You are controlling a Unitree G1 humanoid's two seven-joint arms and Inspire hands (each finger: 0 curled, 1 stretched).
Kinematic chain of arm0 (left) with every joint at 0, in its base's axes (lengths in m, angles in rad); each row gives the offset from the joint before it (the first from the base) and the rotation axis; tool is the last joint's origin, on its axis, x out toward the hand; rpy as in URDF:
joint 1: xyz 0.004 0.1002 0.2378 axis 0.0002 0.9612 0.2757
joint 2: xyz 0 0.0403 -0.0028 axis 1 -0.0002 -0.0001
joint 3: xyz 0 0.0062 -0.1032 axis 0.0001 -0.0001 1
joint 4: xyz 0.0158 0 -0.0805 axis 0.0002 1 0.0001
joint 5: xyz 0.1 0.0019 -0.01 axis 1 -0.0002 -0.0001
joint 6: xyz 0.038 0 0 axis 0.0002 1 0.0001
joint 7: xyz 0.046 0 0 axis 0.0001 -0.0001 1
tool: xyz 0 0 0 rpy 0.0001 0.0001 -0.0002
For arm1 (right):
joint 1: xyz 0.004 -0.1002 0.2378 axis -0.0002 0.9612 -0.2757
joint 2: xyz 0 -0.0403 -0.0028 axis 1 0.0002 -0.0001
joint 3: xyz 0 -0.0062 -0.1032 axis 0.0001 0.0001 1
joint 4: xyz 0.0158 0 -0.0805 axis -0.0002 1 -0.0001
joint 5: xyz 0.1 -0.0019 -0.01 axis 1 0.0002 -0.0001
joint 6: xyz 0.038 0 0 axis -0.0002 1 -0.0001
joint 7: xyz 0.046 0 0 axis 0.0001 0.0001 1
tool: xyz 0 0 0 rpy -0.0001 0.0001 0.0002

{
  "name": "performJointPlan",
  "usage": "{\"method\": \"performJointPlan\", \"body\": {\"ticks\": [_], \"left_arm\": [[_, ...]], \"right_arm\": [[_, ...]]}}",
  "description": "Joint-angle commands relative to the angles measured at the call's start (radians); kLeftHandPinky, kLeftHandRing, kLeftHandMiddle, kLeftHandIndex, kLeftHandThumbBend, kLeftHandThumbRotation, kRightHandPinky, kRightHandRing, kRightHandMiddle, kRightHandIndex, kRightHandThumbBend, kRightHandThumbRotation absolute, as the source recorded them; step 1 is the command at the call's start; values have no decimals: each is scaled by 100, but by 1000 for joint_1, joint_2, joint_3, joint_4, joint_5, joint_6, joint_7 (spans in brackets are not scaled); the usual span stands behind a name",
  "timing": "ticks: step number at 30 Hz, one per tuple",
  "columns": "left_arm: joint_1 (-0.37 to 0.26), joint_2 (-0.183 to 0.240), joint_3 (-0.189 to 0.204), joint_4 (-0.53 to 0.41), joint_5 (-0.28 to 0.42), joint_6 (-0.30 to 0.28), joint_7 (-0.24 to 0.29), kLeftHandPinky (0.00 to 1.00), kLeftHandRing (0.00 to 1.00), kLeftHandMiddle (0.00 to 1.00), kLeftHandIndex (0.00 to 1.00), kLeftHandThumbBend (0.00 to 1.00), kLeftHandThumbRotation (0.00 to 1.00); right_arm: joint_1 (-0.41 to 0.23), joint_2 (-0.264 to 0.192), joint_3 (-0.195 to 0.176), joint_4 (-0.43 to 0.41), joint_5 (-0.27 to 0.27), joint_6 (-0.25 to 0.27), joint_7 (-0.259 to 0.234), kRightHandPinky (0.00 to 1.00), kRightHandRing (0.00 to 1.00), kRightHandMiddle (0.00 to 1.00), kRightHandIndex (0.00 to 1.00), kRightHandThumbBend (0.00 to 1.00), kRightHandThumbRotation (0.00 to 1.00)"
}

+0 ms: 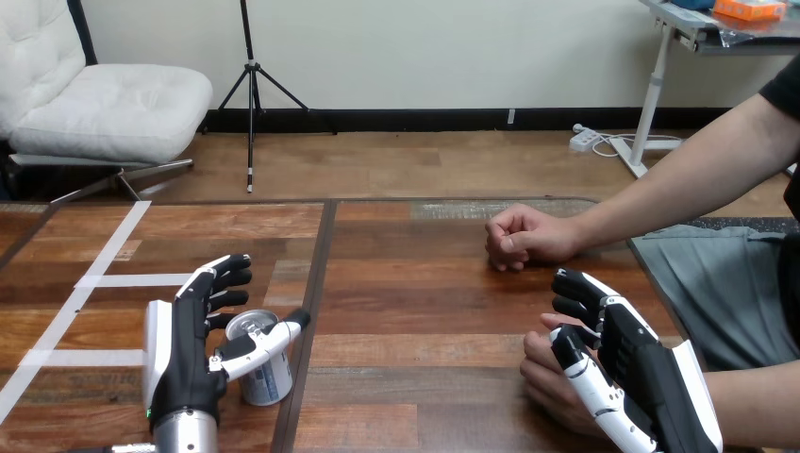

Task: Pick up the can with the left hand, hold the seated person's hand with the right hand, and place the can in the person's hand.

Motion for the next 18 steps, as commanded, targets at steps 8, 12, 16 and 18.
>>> {"method": "performJointPlan", "body": {"ticks": [8, 12, 16, 18], "left_arm": [[-29, 15, -11, 15, 12, 16, -27, 62, 70, 73, 72, 81, 0], [-27, 14, -11, 19, 13, 13, -30, 62, 69, 72, 72, 81, 0], [-25, 14, -12, 22, 15, 13, -33, 62, 69, 72, 72, 81, 0], [-25, 14, -13, 23, 16, 12, -34, 62, 69, 72, 72, 81, 0]], "right_arm": [[-57, -10, 0, -17, 9, -17, -3, 77, 84, 86, 83, 55, 65], [-57, -10, 0, -20, 12, -11, -2, 77, 84, 86, 83, 56, 65], [-55, -10, 0, -25, 14, -3, 0, 78, 85, 86, 83, 57, 65], [-54, -11, 0, -26, 15, -1, 1, 78, 85, 86, 83, 57, 66]]}}
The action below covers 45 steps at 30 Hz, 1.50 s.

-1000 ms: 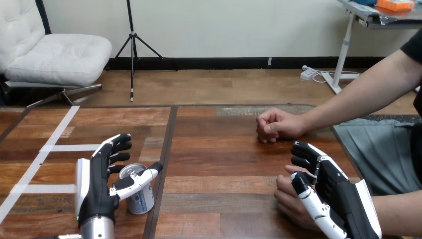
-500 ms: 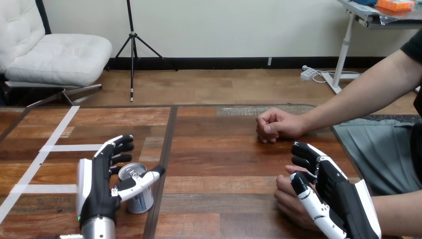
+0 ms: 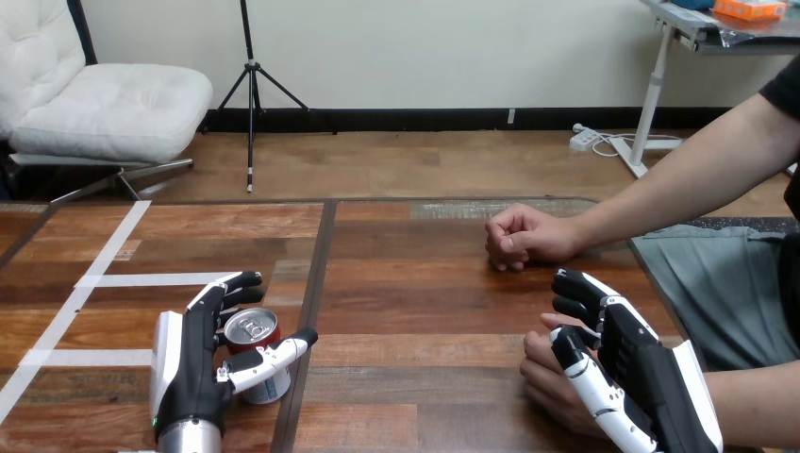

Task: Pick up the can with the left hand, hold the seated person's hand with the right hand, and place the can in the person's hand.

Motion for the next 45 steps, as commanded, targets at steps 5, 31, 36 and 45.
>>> {"method": "performJointPlan", "body": {"ticks": [5, 31, 36, 45], "left_arm": [[-31, 14, -10, 6, 10, -10, -1, 62, 69, 73, 73, 81, 0], [-31, 3, -18, 15, 20, -20, 18, 64, 72, 75, 75, 79, 0], [-30, 2, -20, 14, 24, -19, 22, 64, 72, 75, 75, 79, 0], [-28, -7, -16, 9, 14, -14, 23, 63, 71, 74, 75, 79, 0]], "right_arm": [[-57, -12, 0, -19, 26, -8, 8, 79, 86, 86, 83, 57, 66], [-59, -11, -1, -16, 34, -10, 10, 79, 85, 86, 83, 56, 65], [-59, -13, -3, -18, 34, -8, 10, 79, 85, 86, 83, 56, 65], [-58, -17, -4, -16, 45, -10, 19, 79, 85, 86, 84, 57, 65]]}}
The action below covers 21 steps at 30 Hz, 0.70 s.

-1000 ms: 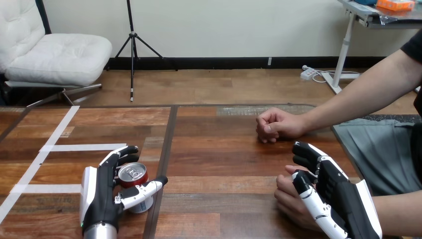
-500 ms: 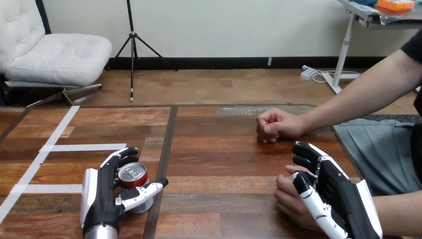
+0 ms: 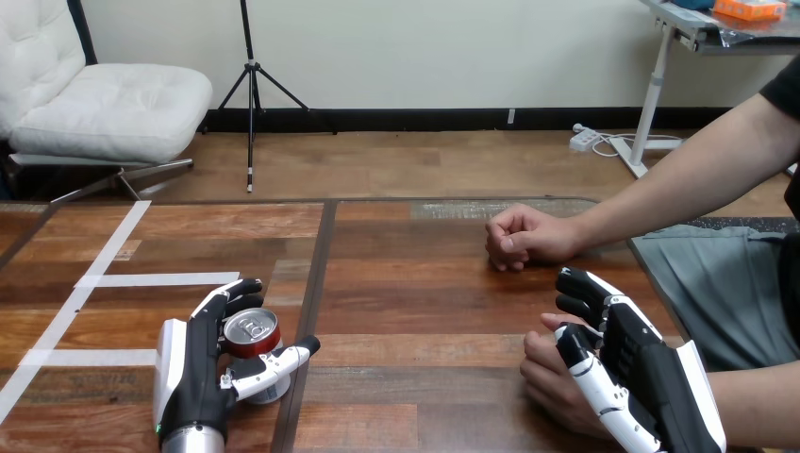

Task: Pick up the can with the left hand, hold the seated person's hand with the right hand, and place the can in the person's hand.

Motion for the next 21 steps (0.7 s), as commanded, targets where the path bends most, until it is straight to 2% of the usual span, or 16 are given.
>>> {"method": "performJointPlan", "body": {"ticks": [1, 21], "left_arm": [[-30, -2, -8, -15, 6, -14, 14, 63, 71, 74, 75, 79, 0], [-30, -14, 3, -11, -8, -48, 44, 60, 67, 70, 70, 79, 0]], "right_arm": [[-59, -16, -2, -14, 16, -13, 7, 78, 85, 86, 84, 57, 65], [-54, -12, -2, -19, 2, -11, 2, 79, 85, 86, 83, 56, 65]]}}
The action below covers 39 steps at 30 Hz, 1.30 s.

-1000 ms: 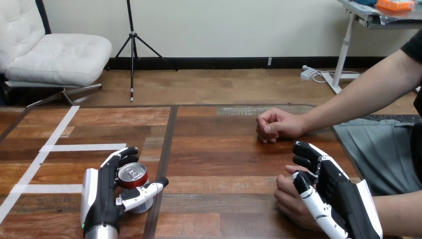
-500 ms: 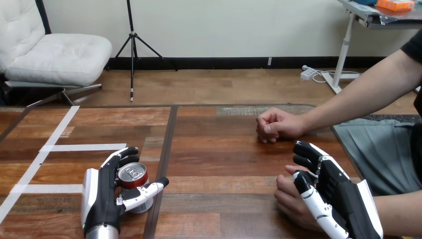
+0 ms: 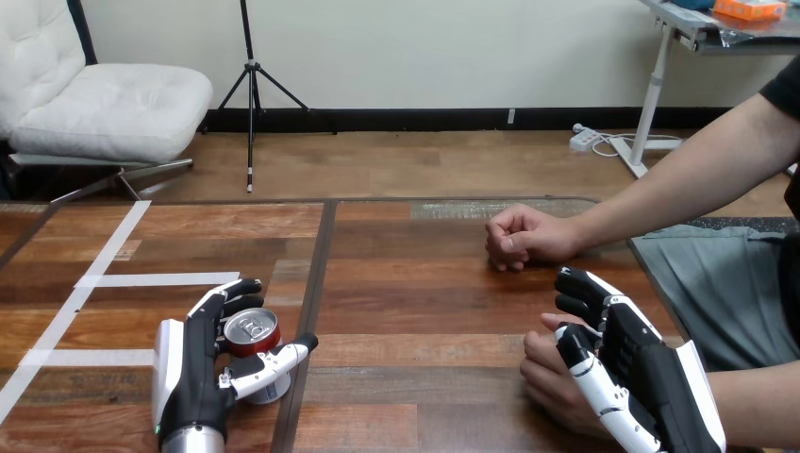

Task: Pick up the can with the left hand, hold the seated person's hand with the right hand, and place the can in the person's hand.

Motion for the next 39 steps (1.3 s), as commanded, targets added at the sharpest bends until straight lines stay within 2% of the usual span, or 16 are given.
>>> {"method": "performJointPlan", "body": {"ticks": [1, 12, 24, 39], "left_arm": [[-31, -6, 0, -11, -3, -36, 20, 60, 67, 70, 70, 79, 0], [-31, 2, -5, -22, 7, -11, 17, 60, 66, 69, 69, 79, 0], [-27, 35, -24, -25, 88, 32, 33, 61, 68, 70, 70, 79, 0], [-20, 39, -24, -10, 90, 14, 42, 57, 65, 67, 66, 79, 0]], "right_arm": [[-54, -12, -1, -20, -4, -10, -6, 79, 85, 86, 83, 56, 65], [-50, -9, 1, -29, 7, -2, -1, 80, 86, 86, 83, 57, 66], [-51, -12, 0, -26, 12, -11, 3, 80, 86, 86, 83, 57, 66], [-47, -12, -1, -28, 15, -11, 4, 79, 85, 86, 83, 59, 67]]}}
